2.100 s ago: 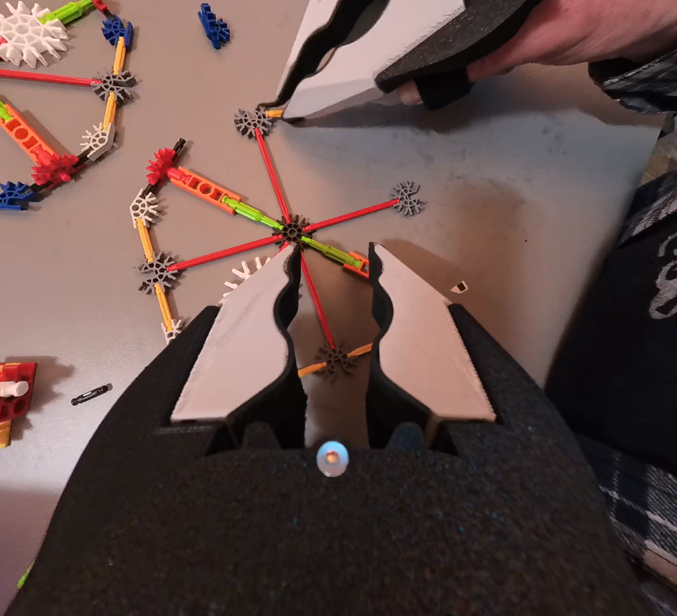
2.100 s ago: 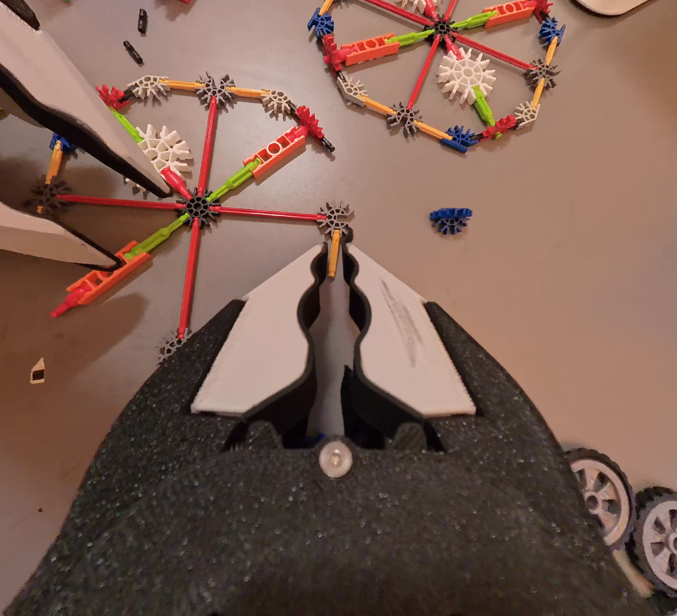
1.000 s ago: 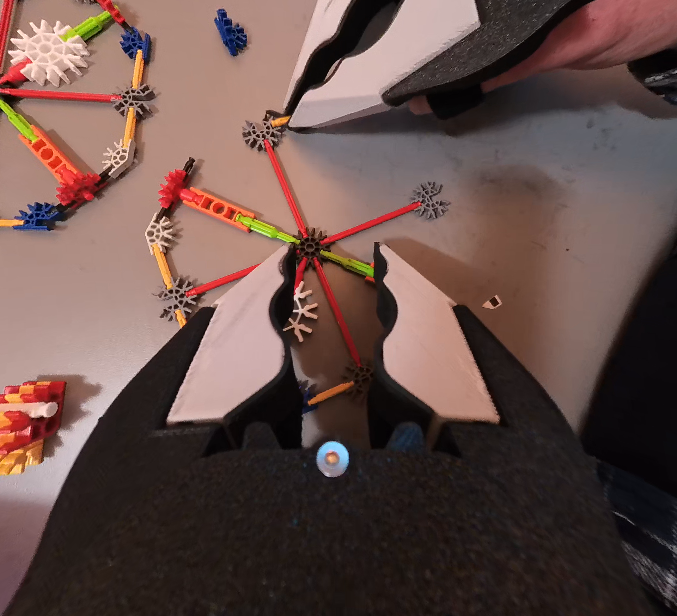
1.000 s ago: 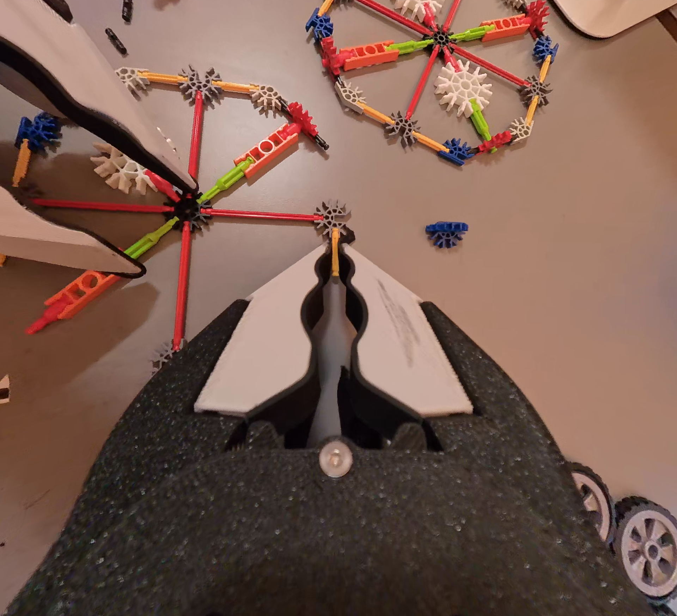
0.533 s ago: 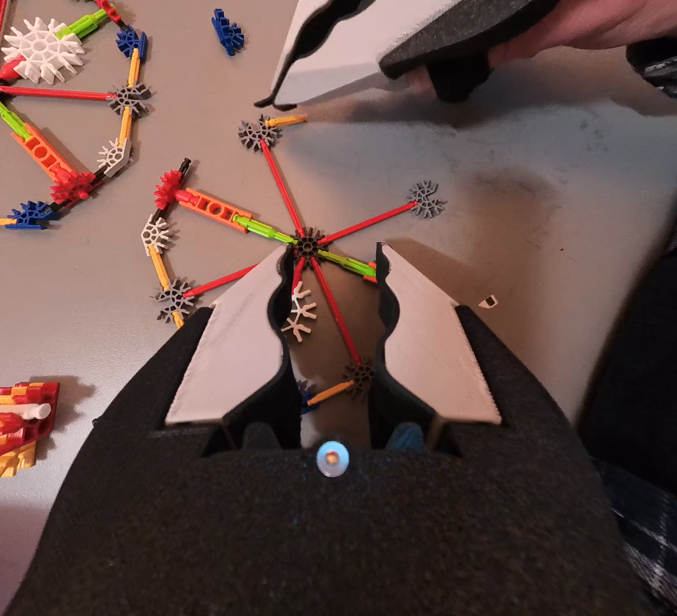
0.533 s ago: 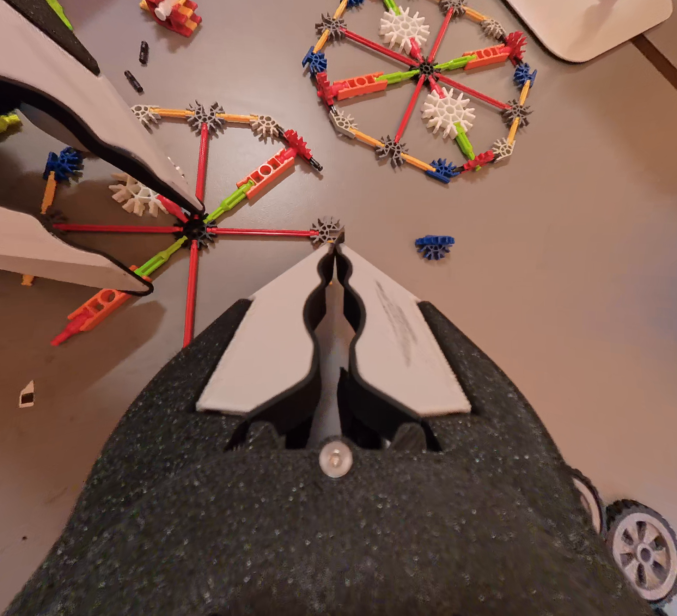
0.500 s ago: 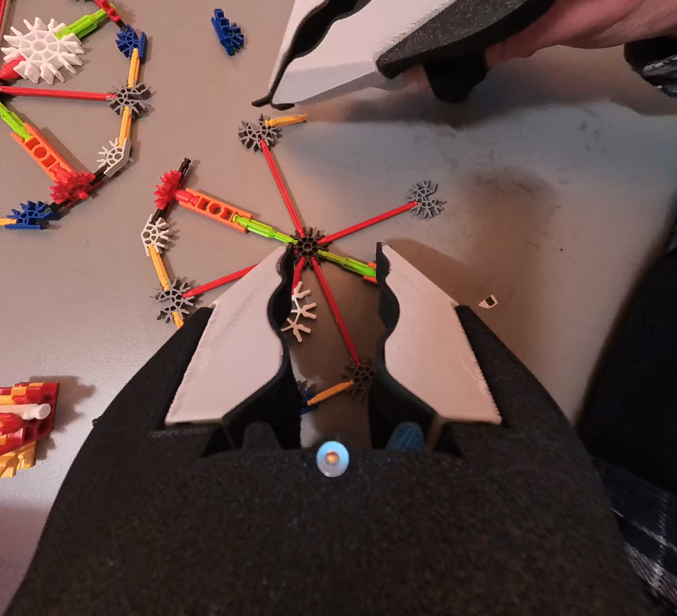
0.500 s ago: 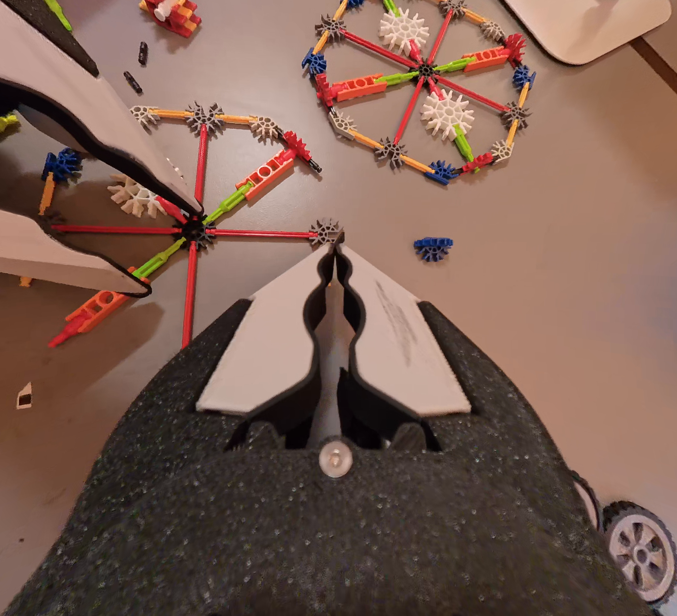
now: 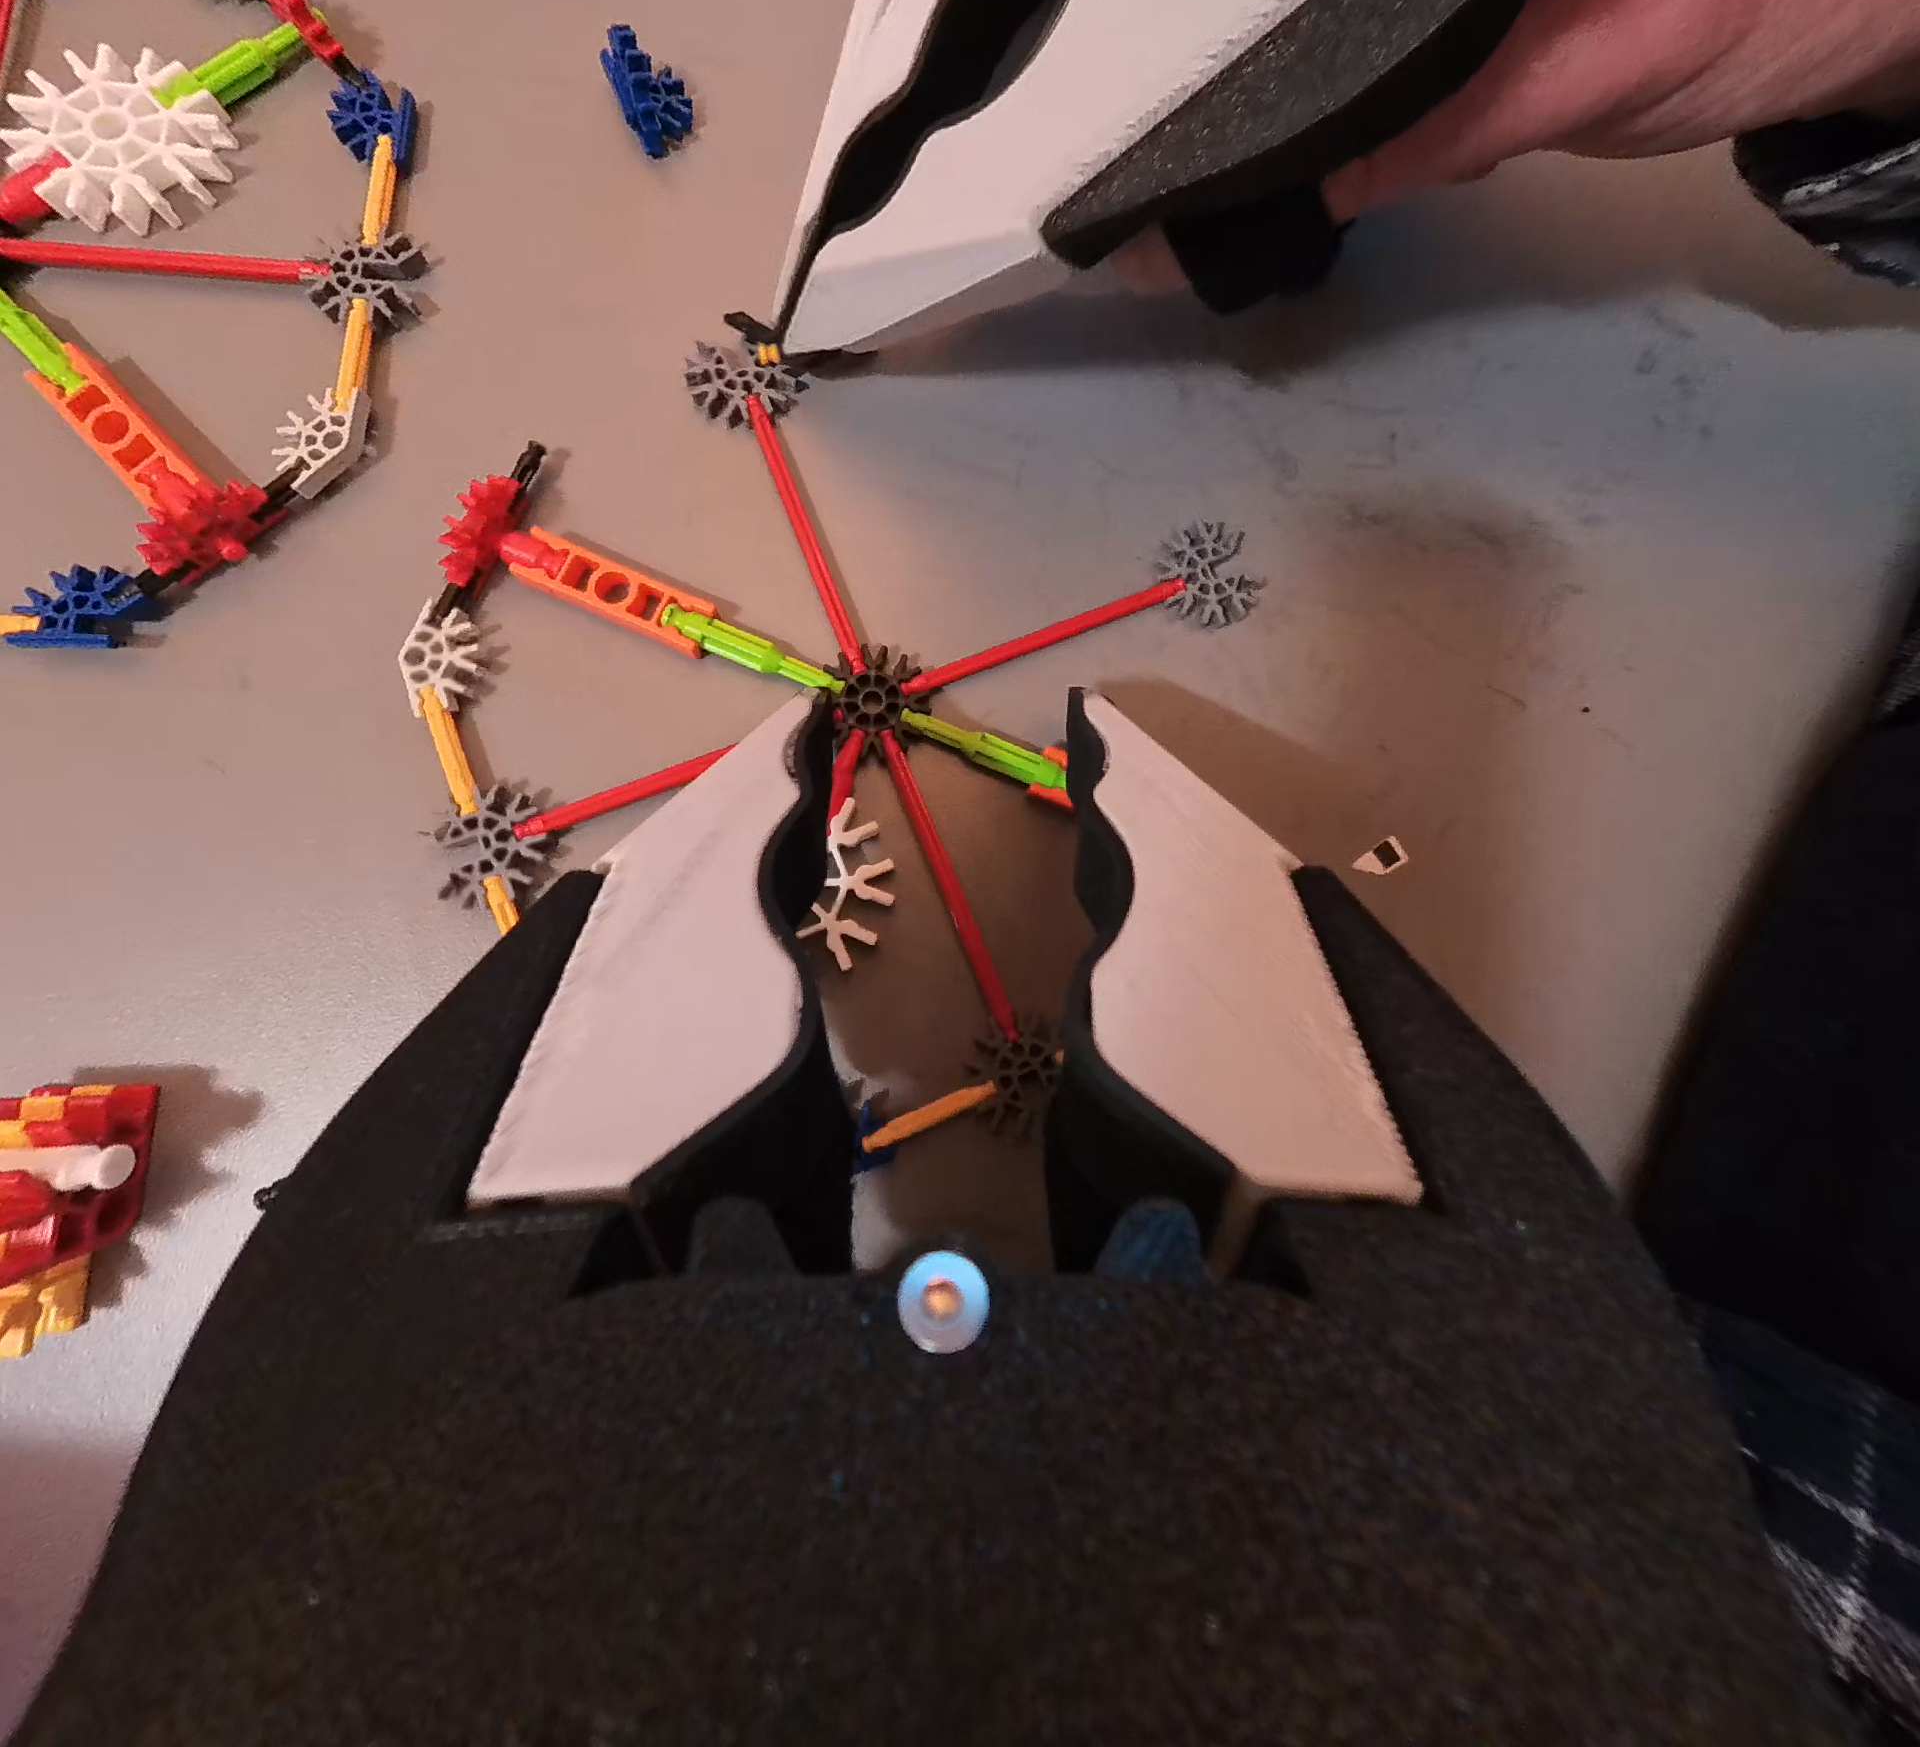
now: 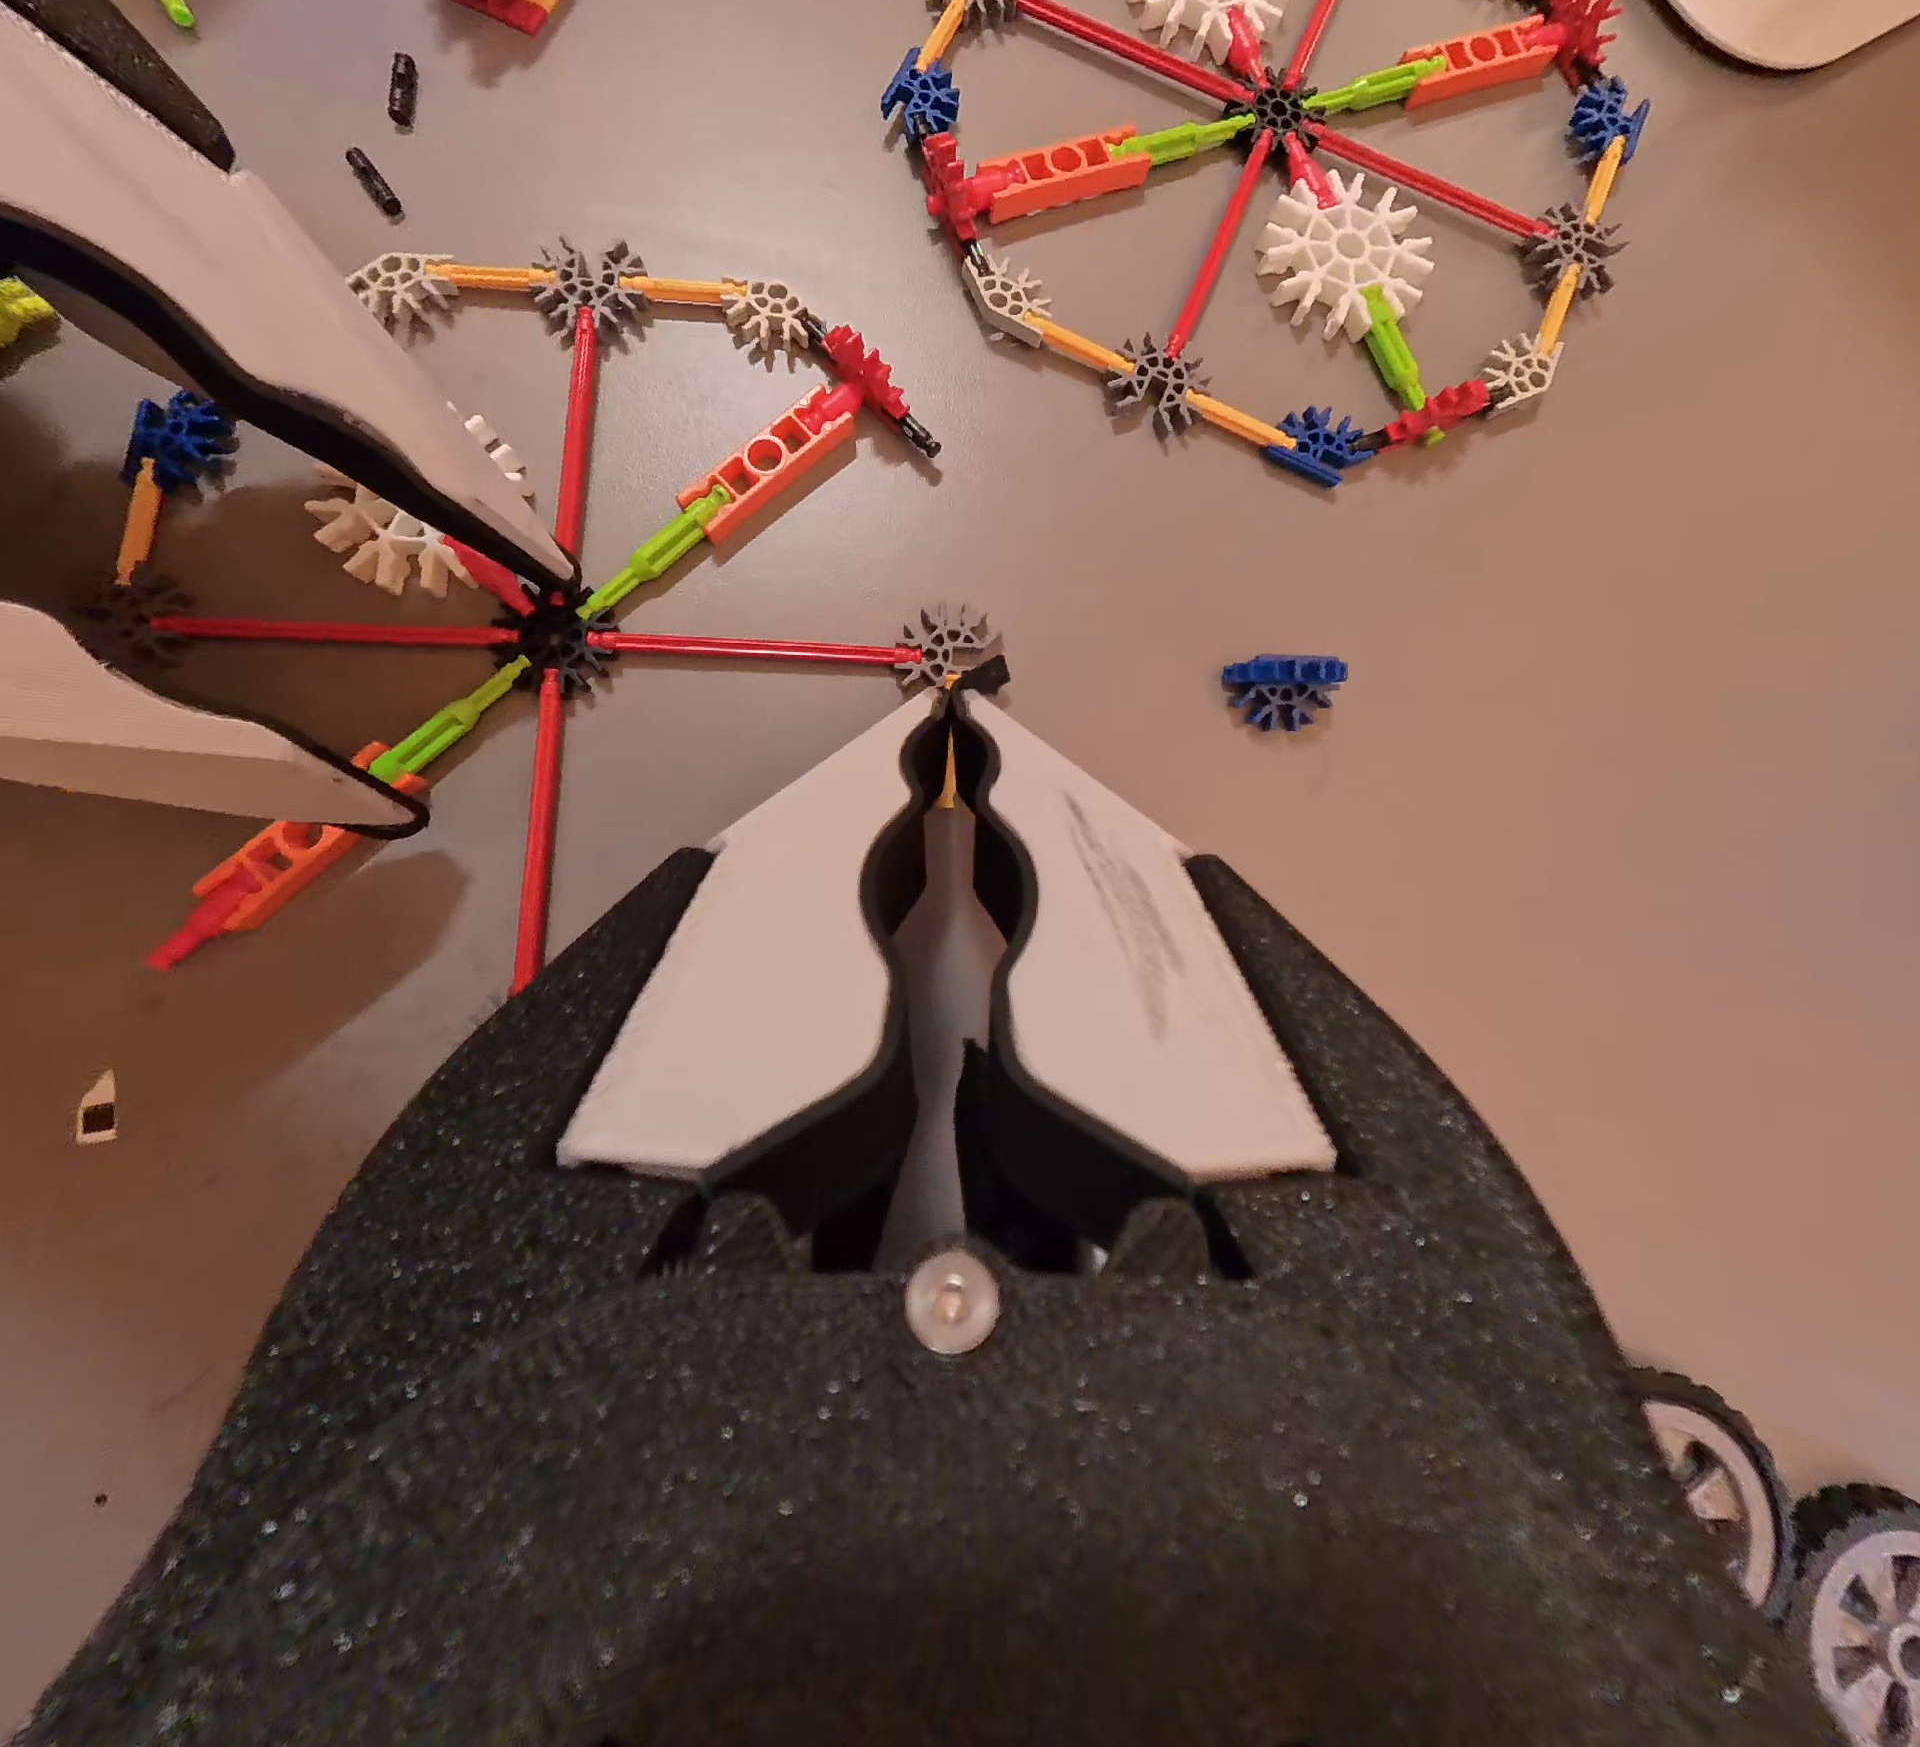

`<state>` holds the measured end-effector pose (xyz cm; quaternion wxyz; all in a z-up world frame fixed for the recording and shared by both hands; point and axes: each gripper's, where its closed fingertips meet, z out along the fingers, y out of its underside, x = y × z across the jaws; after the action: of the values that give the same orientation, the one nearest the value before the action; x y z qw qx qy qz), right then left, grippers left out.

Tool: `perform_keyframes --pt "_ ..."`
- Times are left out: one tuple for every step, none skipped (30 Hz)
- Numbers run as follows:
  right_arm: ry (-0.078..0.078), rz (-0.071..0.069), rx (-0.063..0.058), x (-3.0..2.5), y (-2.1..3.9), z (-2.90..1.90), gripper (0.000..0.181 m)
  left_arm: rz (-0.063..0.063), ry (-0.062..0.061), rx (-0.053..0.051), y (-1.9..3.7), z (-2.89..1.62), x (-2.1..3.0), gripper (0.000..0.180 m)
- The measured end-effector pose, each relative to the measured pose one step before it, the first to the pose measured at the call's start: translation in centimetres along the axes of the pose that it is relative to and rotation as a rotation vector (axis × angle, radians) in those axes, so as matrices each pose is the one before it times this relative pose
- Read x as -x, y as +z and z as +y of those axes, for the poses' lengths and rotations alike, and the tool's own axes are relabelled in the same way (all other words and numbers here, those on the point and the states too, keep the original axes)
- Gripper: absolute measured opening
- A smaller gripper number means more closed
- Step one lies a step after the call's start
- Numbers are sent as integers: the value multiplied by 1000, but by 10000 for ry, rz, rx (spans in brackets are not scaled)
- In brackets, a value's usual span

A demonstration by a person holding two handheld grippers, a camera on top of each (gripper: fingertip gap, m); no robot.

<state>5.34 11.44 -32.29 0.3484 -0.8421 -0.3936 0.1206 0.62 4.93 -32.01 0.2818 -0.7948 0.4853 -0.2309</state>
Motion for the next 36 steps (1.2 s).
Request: perform_keyframes --pt "76 -33 -65 2 -29 13 0 7 -16 -18 3 -2 2 42" --pt "17 -5 -61 13 -47 24 0 -3 -13 -15 10 -9 22 42" --pt "-36 18 -23 13 -56 51 0 0 -12 -17 2 -2 14 42" --pt "17 -8 12 20 -53 63 0 1 -26 -25 10 -17 13 41" --pt "28 -26 12 9 -57 43 0 7 -28 -25 14 -24 20 41" --pt "10 -3 0 -37 -49 26 0 11 -17 -20 26 -15 -3 41" --pt "20 26 -11 -76 -63 19 0 3 -4 -8 14 -21 -3 41" --pt "1 7 1 -12 -28 44 0 -4 5 -1 27 -13 -3 41" --pt "-37 17 21 10 -30 69 0 -3 2 -6 27 -19 6 41" --pt "-40 43 21 -43 -72 70 0 1 -5 -7 21 -14 1 41" --pt "-4 18 18 -31 -77 93 0 8 -7 -10 21 -13 -20 41" --pt "28 -23 -2 23 -30 77 0 3 -1 -9 12 11 -7 42" --pt "24 -13 -33 19 -6 15 0 -5 -2 -4 9 -11 2 42" --pt "-2 10 -5 -7 -4 14 0 -19 -10 -6 11 -2 20 41" --pt "-16 33 27 -3 -18 17 0 -15 -10 -12 22 -16 11 41" --pt "-43 45 31 11 -16 12 0 -1 -2 -6 9 2 -8 41" --pt "-51 47 20 18 5 8 0 -4 -7 -3 11 -1 10 41" --pt "0 42 12 -1 -12 28 0 -7 -18 -5 7 2 11 40" --pt "70 13 -2 6 -20 38 0 1 -5 -5 -3 -1 -1 40" --pt "80 14 -16 -4 -27 22 0 5 -14 -7 6 3 -11 40" --pt "87 34 -23 -12 -25 28 0 4 -9 -6 20 -6 -37 41" --pt "84 45 14 10 -30 39 0 -4 6 -4 16 -13 -30 41" --pt "41 69 64 7 -46 39 0 -10 8 4 15 9 -28 41" --pt "9 82 55 31 -34 42 0 -16 2 6 11 -3 -7 41" --pt "35 80 17 4 -22 24 0 -15 -4 -8 17 -7 5 41" --pt "80 47 -9 -1 -4 26 0 5 -1 -14 14 -8 -16 41" --pt "130 -10 -5 15 -9 46 0 3 -3 -4 10 2 -5 41" --pt "131 -19 -1 20 -24 50 0 1 -5 0 16 -17 -5 41" --pt "91 27 -30 -3 -13 41 0 -3 21 13 23 -8 -34 41" --pt "71 48 -27 -4 -9 34 0 -1 19 12 17 -3 -34 42" --pt "59 55 2 14 -5 32 0 -1 1 2 23 -19 -25 42" --pt "70 46 18 -1 -4 14 0 -9 17 7 14 -4 -19 42" --pt "42 17 23 7 3 11 0 -16 27 7 12 14 -7 43" --pt "-44 -6 56 4 12 21 0 0 12 -1 0 4 -22 43" --pt "45 -53 63 -2 10 -7 0 18 -6 -1 -10 7 -12 43" --pt "112 -83 41 2 26 -5 0 21 -8 2 1 0 -26 44"
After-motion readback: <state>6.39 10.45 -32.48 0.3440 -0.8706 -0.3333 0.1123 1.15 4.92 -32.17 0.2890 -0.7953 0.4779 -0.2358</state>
